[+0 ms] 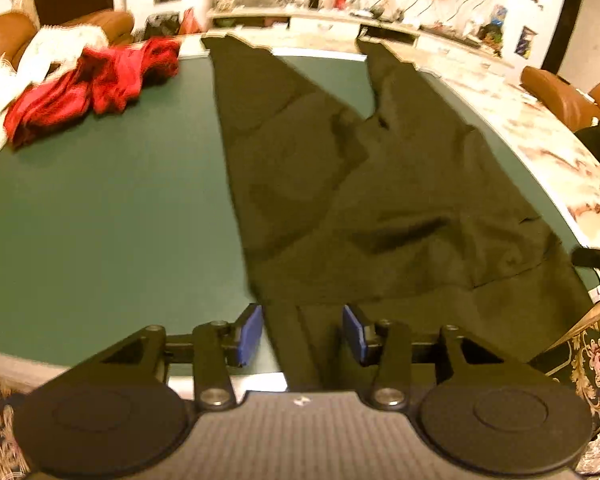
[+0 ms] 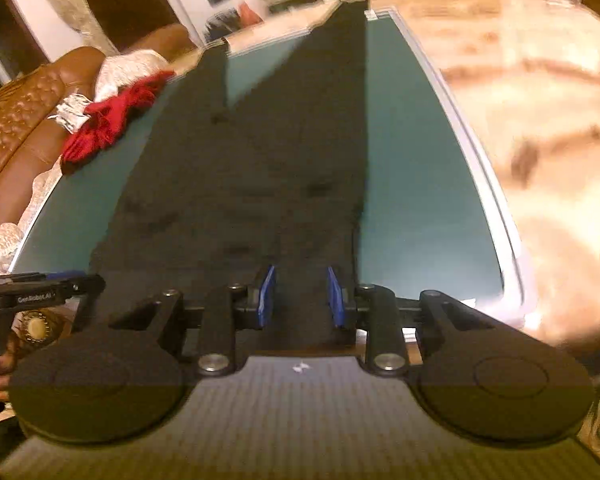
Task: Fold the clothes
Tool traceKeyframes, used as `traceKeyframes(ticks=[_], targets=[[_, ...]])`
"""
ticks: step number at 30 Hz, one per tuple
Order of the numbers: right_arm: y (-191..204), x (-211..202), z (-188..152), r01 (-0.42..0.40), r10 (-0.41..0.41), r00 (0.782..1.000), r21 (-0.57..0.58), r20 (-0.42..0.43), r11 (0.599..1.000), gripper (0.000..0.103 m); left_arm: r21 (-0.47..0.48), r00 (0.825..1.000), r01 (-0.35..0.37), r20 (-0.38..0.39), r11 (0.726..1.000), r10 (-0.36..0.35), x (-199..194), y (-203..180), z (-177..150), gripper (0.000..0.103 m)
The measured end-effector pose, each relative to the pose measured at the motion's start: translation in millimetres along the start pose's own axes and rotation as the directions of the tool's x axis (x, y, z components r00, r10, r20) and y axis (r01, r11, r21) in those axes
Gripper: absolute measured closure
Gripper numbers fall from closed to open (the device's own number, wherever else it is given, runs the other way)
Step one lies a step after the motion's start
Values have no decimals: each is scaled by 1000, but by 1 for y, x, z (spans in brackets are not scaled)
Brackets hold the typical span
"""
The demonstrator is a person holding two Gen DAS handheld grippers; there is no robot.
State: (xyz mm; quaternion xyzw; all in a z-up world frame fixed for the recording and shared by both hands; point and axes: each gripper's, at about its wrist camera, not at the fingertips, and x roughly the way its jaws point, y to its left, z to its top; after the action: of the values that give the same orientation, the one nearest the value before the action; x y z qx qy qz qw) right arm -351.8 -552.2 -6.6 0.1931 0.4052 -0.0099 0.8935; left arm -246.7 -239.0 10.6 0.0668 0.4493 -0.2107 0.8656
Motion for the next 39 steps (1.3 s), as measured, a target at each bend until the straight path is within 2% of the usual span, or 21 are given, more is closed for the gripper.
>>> traceKeyframes(ticks=[3,7,10,12,16,17,18,21,23,27,29,31,35,39], targets=[[1,9,16,2,-2,1000,-26,6,1000,69,30,1000,24,9,999,-24,3,-12,7,45],[-9,31,19,56,-58,997,-33,-50,998,69,34,998,6,-59,999,-4,18,-17,7,43],[-16,29,13,28,-28,998,3,-62,1000,70,33,997,12,-80,999,-10,19,-17,6,39],[-12,27,13,36,-38,996,-22,-84,999,70,36,995,15,-96,999,-11,20,-16,8,29],[3,24,24,56,-64,990,-66,-125,996,69,24,992,-18,-121,1000,21,17,-15,29,21],[9,23,31,63,-72,989,-76,-128,995,68,21,991,-27,-127,999,29,16,-15,35,16],[15,21,38,72,-83,988,-84,-128,994,62,19,991,-42,-124,999,44,15,-15,45,12],[31,16,71,96,-104,990,-95,-90,991,46,16,990,-83,-109,996,85,10,-13,82,10],[41,17,96,123,-130,989,-98,-67,988,42,11,984,-120,-128,993,121,12,-10,114,7],[68,35,163,245,-252,967,-137,-41,960,38,-28,971,-194,-149,981,187,22,0,193,5],[81,48,200,300,-309,950,-160,-38,940,37,-4,959,-264,-105,964,262,27,-1,230,3],[94,61,236,332,-342,939,-181,-28,926,37,-1,953,-299,-59,954,298,31,1,262,0],[102,76,290,297,-297,955,-147,26,943,34,-68,961,-277,-19,958,276,48,15,317,0],[94,96,332,253,-249,966,-51,66,966,29,-77,958,-288,-18,954,288,80,25,362,0]])
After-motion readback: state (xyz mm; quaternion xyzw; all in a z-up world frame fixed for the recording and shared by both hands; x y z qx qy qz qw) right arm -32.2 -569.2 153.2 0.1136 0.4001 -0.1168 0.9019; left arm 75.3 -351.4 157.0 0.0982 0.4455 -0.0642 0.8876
